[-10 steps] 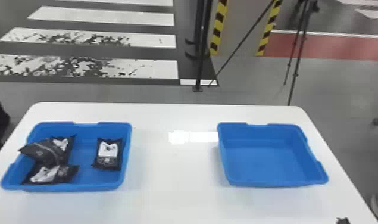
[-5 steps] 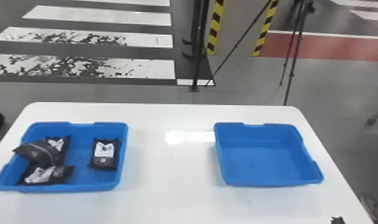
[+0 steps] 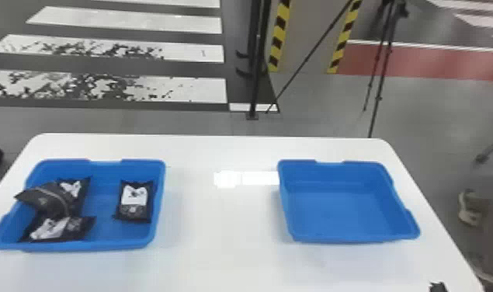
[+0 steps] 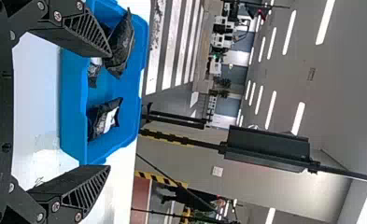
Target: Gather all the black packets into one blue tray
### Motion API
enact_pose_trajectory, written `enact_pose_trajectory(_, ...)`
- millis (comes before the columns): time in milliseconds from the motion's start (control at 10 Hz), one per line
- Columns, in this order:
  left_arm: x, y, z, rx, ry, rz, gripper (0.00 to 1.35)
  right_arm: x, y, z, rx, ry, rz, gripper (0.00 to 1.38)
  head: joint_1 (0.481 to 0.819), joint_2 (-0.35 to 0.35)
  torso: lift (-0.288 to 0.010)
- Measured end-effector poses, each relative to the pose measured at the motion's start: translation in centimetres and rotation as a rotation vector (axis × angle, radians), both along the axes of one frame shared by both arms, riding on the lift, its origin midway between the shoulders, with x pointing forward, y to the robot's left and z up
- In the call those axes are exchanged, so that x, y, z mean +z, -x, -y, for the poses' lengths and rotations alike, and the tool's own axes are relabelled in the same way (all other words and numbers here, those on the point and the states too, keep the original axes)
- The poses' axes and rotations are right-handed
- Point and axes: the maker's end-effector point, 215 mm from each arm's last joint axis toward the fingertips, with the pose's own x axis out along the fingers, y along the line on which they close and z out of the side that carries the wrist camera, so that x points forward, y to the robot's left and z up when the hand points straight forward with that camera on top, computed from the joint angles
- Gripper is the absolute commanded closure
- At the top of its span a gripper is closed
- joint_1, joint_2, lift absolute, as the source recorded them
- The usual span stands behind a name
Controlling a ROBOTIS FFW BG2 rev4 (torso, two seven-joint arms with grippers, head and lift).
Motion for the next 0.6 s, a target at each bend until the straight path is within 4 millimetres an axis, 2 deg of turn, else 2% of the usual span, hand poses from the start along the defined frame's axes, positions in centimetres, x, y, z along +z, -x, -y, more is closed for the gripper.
enact_pose_trajectory(600,-0.24,-0.09,0.23,-0.006,0.008,-0.007,0.18,-0.22,-0.10,-0.01,0.000,-0.004,-0.004,0.21,0.695,-0.126,-0.110)
